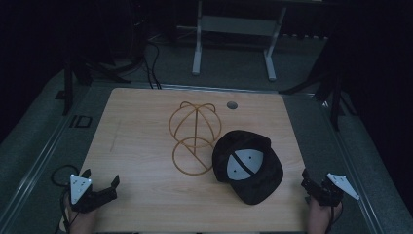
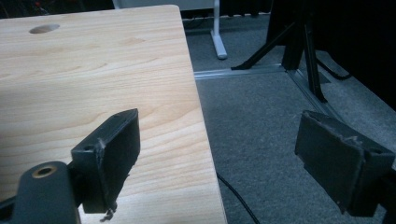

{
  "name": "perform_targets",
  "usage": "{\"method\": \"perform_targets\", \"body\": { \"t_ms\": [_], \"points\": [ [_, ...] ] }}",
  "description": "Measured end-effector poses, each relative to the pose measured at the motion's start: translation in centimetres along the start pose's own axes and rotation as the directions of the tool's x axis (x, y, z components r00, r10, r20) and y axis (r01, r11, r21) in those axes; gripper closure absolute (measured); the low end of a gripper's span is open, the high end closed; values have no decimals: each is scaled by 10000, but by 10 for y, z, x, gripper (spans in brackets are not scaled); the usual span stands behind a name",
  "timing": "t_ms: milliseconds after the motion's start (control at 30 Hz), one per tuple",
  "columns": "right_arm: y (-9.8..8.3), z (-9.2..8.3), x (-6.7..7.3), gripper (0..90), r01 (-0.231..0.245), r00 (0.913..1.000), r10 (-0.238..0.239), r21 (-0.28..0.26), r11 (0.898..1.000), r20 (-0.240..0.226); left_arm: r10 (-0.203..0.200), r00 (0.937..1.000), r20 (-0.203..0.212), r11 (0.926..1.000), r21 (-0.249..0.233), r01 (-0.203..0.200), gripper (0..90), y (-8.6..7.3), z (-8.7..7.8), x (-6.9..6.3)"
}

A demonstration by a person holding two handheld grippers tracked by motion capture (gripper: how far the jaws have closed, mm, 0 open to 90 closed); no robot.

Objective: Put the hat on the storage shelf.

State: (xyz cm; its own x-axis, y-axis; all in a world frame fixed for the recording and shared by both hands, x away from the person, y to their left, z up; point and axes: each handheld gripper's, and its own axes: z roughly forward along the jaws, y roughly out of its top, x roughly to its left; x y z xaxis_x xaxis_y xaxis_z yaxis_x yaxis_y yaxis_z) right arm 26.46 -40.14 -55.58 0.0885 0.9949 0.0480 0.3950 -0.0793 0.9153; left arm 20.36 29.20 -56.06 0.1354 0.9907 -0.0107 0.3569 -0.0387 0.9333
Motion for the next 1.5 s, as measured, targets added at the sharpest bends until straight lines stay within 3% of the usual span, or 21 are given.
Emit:
{"method": "perform_targets", "body": {
  "t_ms": [100, 233, 433, 500, 533, 567, 633, 667, 733, 833, 900, 1000, 1067, 1100, 1133, 1200, 1233, 1367, 1467, 1500],
  "points": [
    [1, 0, 0, 135, 12, 9999, -10, 100, 9999, -162, 15, 10000, -5, 10000, 7, -15, 12, 0, 1, 0],
    [15, -3, -2, 134, -451, 9936, 474, 245, 9987, -1027, -150, 9999, 31, 9999, -5, 150, 12, -1, -1, 1],
    [51, -12, 2, 134, -42, 9774, 28, -64, 10000, -2113, -386, 9992, 55, 9992, -42, 387, 12, 0, -3, 4],
    [57, -13, 3, 134, 49, 9750, -65, -76, 10000, -2219, -379, 9993, -13, 9993, 27, 379, 12, 0, -3, 4],
    [68, -13, 5, 134, 204, 9650, -222, -98, 9997, -2615, -374, 9993, -29, 9992, 102, 375, 12, 0, -3, 4],
    [68, -13, 5, 134, 204, 9650, -222, -98, 9997, -2615, -374, 9993, -29, 9992, 102, 375, 12, 0, -3, 4],
    [78, -14, 9, 134, 465, 9553, -479, -118, 9988, -2917, -166, 9998, -125, 9997, 185, 168, 12, -1, -2, 3],
    [86, -15, 14, 132, 714, 9400, -731, -176, 9973, -3331, -166, 9998, -125, 9997, 185, 168, 12, -1, -2, 3],
    [94, -15, 20, 129, 1059, 9274, -1041, -145, 9943, -3594, -81, 10000, -18, 9998, 168, 81, 12, 0, -2, 0],
    [104, -14, 31, 128, 1561, 8980, -1497, -184, 9876, -4137, -339, 9989, 315, 9990, 287, 330, 12, 2, -2, -5],
    [110, -11, 38, 128, 1723, 8753, -1589, -124, 9850, -4567, -321, 9984, 470, 9985, 451, 300, 12, 3, -2, -9],
    [117, -6, 53, 123, 2360, 8507, -2056, 20, 9718, -4838, -229, 9976, 657, 9976, 671, 185, 12, 6, -3, -14],
    [120, -4, 63, 122, 2705, 8277, -2351, -48, 9627, -5095, -177, 9968, 785, 9967, 805, 113, 12, 7, -3, -17],
    [121, -2, 67, 113, 2790, 8099, -2373, -36, 9603, -5365, -129, 9970, 770, 9965, 830, 64, 12, 8, -4, -19],
    [122, 1, 72, 112, 2843, 7974, -2391, -45, 9587, -5541, -108, 9968, 787, 9964, 850, 41, 12, 9, -4, -20],
    [123, 5, 79, 112, 2993, 7804, -2449, -2, 9542, -5753, -186, 9958, 891, 9964, 836, 111, 12, 10, -5, -21],
    [124, 7, 84, 115, 3106, 7793, -2538, 15, 9505, -5729, -223, 9956, 910, 9961, 872, 143, 12, 10, -5, -22],
    [126, 17, 101, 149, 3702, 7550, -2973, 57, 9289, -5845, -244, 9939, 1076, 9969, 766, 161, 12, 11, -7, -23],
    [127, 24, 113, 230, 4260, 7290, -3438, -8, 9047, -5919, -124, 9937, 1111, 9979, 644, 53, 12, 12, -8, -24],
    [127, 27, 118, 258, 4501, 7167, -3625, -19, 8930, -5958, -114, 9937, 1117, 9982, 597, 48, 13, 12, -9, -24]
  ]
}}
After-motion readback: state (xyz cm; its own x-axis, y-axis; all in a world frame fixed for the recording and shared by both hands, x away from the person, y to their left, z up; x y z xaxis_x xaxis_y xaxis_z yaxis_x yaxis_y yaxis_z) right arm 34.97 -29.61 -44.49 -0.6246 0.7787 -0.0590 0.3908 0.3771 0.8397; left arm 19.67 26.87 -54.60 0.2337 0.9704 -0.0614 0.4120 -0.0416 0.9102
